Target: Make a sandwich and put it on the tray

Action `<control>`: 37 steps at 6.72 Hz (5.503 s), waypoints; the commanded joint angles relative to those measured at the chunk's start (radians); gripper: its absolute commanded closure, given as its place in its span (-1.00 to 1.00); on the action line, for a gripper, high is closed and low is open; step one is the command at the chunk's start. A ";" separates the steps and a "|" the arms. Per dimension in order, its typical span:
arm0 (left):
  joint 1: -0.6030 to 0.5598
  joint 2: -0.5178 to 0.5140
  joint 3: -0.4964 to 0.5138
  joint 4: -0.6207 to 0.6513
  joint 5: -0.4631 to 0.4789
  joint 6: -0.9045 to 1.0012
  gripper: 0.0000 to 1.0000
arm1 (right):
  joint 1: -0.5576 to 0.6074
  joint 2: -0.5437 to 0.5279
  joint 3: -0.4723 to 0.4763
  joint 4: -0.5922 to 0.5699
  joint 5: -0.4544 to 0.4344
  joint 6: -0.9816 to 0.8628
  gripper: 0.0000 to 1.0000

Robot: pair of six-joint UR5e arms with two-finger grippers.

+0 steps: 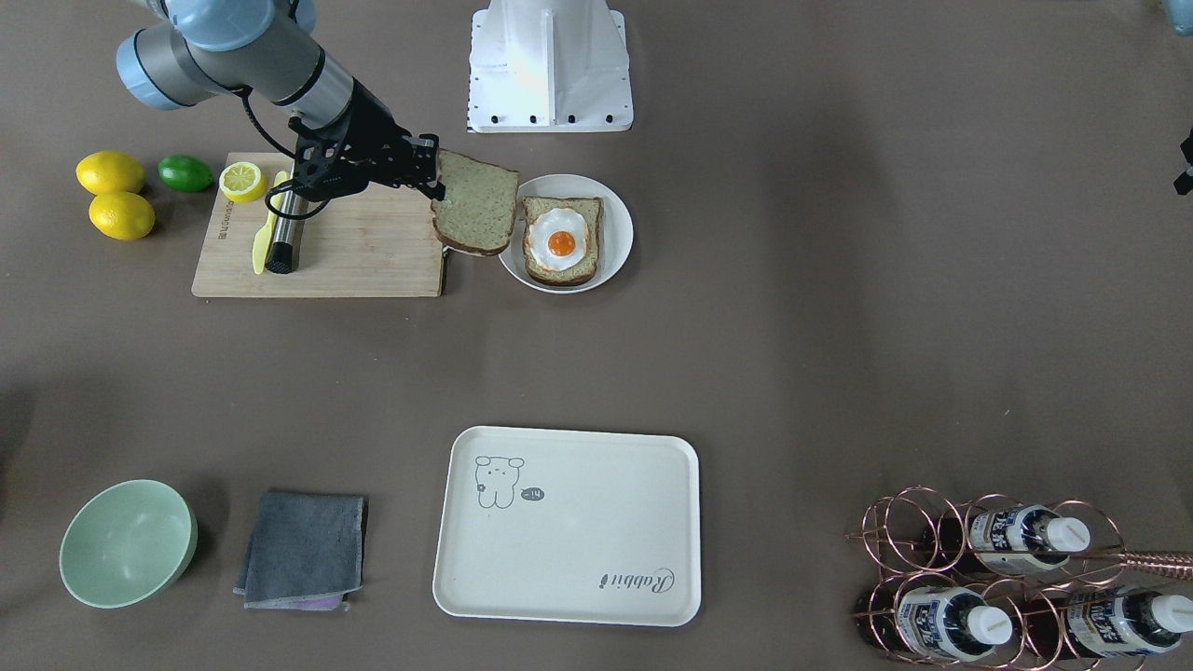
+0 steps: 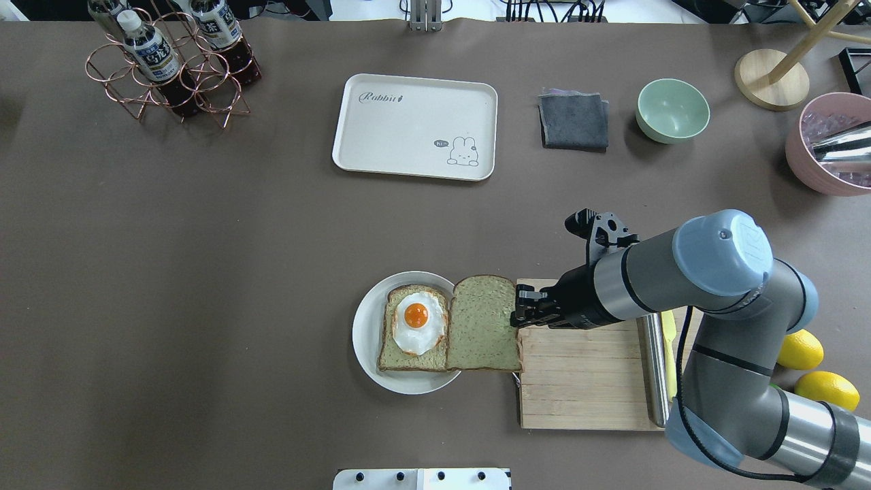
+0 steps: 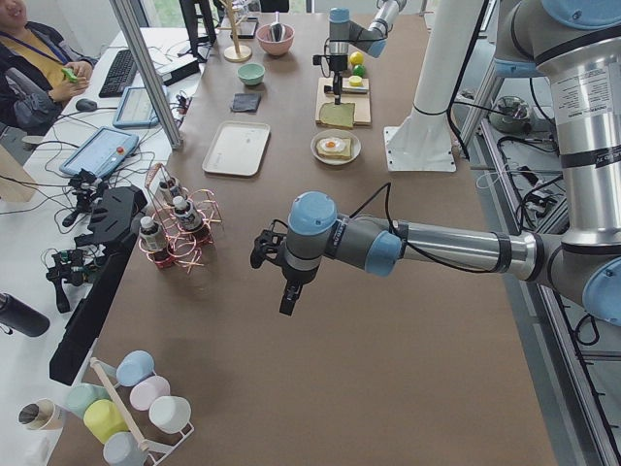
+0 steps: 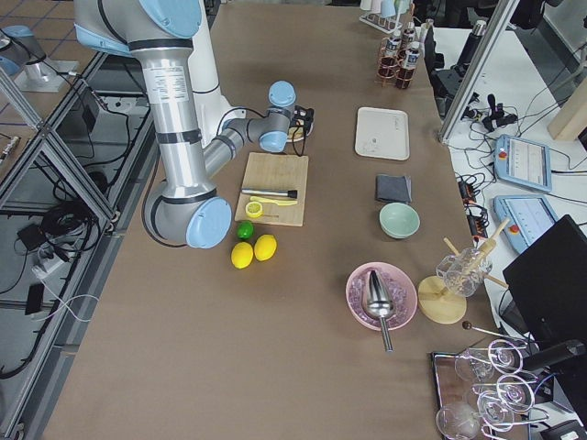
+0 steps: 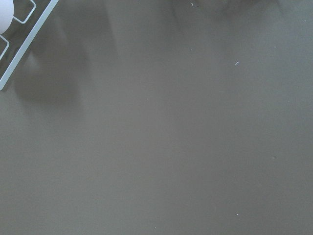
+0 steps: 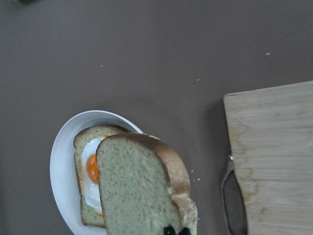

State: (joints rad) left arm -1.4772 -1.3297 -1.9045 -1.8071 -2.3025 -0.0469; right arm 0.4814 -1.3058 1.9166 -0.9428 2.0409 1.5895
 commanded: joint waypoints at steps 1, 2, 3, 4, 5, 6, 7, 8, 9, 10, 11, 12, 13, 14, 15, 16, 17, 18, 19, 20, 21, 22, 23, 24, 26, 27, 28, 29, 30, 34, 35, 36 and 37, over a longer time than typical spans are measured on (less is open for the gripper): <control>0.000 0.000 -0.001 0.000 0.000 0.001 -0.96 | -0.053 0.103 -0.066 0.002 -0.027 0.079 1.00; 0.000 0.000 -0.002 0.000 0.000 0.001 -0.96 | -0.075 0.114 -0.070 0.001 -0.057 0.080 1.00; -0.002 0.001 -0.007 0.000 0.000 0.001 -0.96 | -0.092 0.131 -0.074 -0.001 -0.080 0.080 1.00; -0.002 0.003 -0.007 0.000 0.002 0.001 -0.96 | -0.095 0.141 -0.089 0.001 -0.100 0.076 1.00; -0.002 0.007 -0.008 0.000 0.000 0.001 -0.96 | -0.086 0.184 -0.134 0.001 -0.105 0.075 1.00; -0.002 0.010 -0.010 0.000 0.000 0.001 -0.96 | -0.075 0.206 -0.161 0.001 -0.107 0.073 1.00; -0.002 0.007 -0.010 0.000 0.000 -0.001 -0.96 | -0.063 0.206 -0.165 0.001 -0.107 0.069 1.00; -0.002 0.004 -0.010 0.002 0.000 -0.001 -0.96 | -0.063 0.214 -0.186 0.002 -0.107 0.066 1.00; -0.002 0.003 -0.010 0.000 0.000 -0.001 -0.96 | -0.061 0.223 -0.200 0.002 -0.107 0.066 1.00; -0.002 0.003 -0.014 0.002 0.000 -0.002 -0.96 | -0.061 0.215 -0.200 0.004 -0.100 0.064 1.00; -0.003 0.004 -0.019 0.002 0.000 -0.002 -0.96 | -0.067 0.218 -0.199 0.004 -0.099 0.066 1.00; -0.005 0.006 -0.025 0.003 0.000 -0.002 -0.96 | -0.069 0.212 -0.194 0.004 -0.094 0.066 1.00; -0.006 0.006 -0.024 0.005 0.000 -0.002 -0.96 | -0.072 0.209 -0.188 0.004 -0.093 0.063 1.00; -0.008 0.004 -0.022 0.005 0.000 -0.002 -0.96 | -0.073 0.206 -0.189 0.004 -0.091 0.061 1.00; -0.008 0.004 -0.024 0.005 0.000 -0.002 -0.96 | -0.076 0.203 -0.189 0.012 -0.091 0.057 1.00; -0.008 0.004 -0.024 0.006 0.000 -0.007 -0.96 | -0.082 0.192 -0.192 0.044 -0.091 0.057 1.00; -0.008 0.001 -0.022 0.006 0.000 -0.008 -0.96 | -0.083 0.188 -0.195 0.055 -0.091 0.055 1.00; -0.008 0.000 -0.022 0.008 0.000 -0.008 -0.96 | -0.083 0.188 -0.198 0.053 -0.093 0.055 0.94; -0.006 -0.003 -0.021 0.009 0.002 -0.008 -0.96 | -0.078 0.189 -0.199 0.053 -0.093 0.055 0.62; -0.006 -0.002 -0.022 0.009 0.000 -0.010 -0.96 | -0.076 0.189 -0.203 0.053 -0.100 0.063 -0.25; -0.008 -0.002 -0.021 0.008 0.000 -0.008 -0.96 | -0.081 0.194 -0.214 0.050 -0.114 0.088 -0.99; -0.008 -0.002 -0.024 0.009 0.000 -0.008 -0.96 | -0.079 0.192 -0.211 0.050 -0.114 0.090 -1.00; -0.006 -0.003 -0.022 0.009 0.002 -0.011 -0.96 | -0.069 0.188 -0.206 0.045 -0.111 0.087 -1.00; -0.006 -0.003 -0.024 0.012 -0.011 -0.022 -0.96 | -0.031 0.159 -0.183 0.044 -0.094 0.087 -1.00; 0.012 -0.016 -0.060 0.012 -0.057 -0.184 -0.96 | 0.060 0.004 -0.095 0.042 -0.050 0.066 -1.00; 0.017 -0.011 -0.065 0.012 -0.058 -0.186 -0.96 | 0.115 -0.047 -0.077 0.042 0.003 0.013 -1.00; 0.021 -0.006 -0.067 0.012 -0.081 -0.186 -0.96 | 0.162 -0.146 -0.030 0.042 0.031 -0.067 -1.00; 0.028 -0.005 -0.067 0.012 -0.092 -0.188 -0.96 | 0.227 -0.252 0.004 0.044 0.082 -0.186 -1.00; 0.034 -0.006 -0.067 0.012 -0.092 -0.188 -0.96 | 0.309 -0.321 0.007 0.044 0.150 -0.291 -1.00; 0.120 -0.006 -0.114 0.009 -0.104 -0.364 -0.96 | 0.683 -0.608 -0.066 0.041 0.333 -0.890 -1.00; 0.121 -0.005 -0.120 0.009 -0.104 -0.364 -0.96 | 0.757 -0.640 -0.103 0.029 0.335 -1.014 -1.00; 0.121 -0.005 -0.120 0.008 -0.103 -0.360 -0.96 | 0.839 -0.653 -0.111 -0.070 0.335 -1.154 -1.00; 0.118 -0.006 -0.120 0.003 -0.094 -0.347 -0.96 | 0.926 -0.645 -0.113 -0.225 0.322 -1.351 -1.00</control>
State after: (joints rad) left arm -1.3579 -1.3354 -2.0236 -1.8002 -2.4032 -0.4029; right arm 1.3085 -1.9472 1.8124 -1.0250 2.3709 0.4417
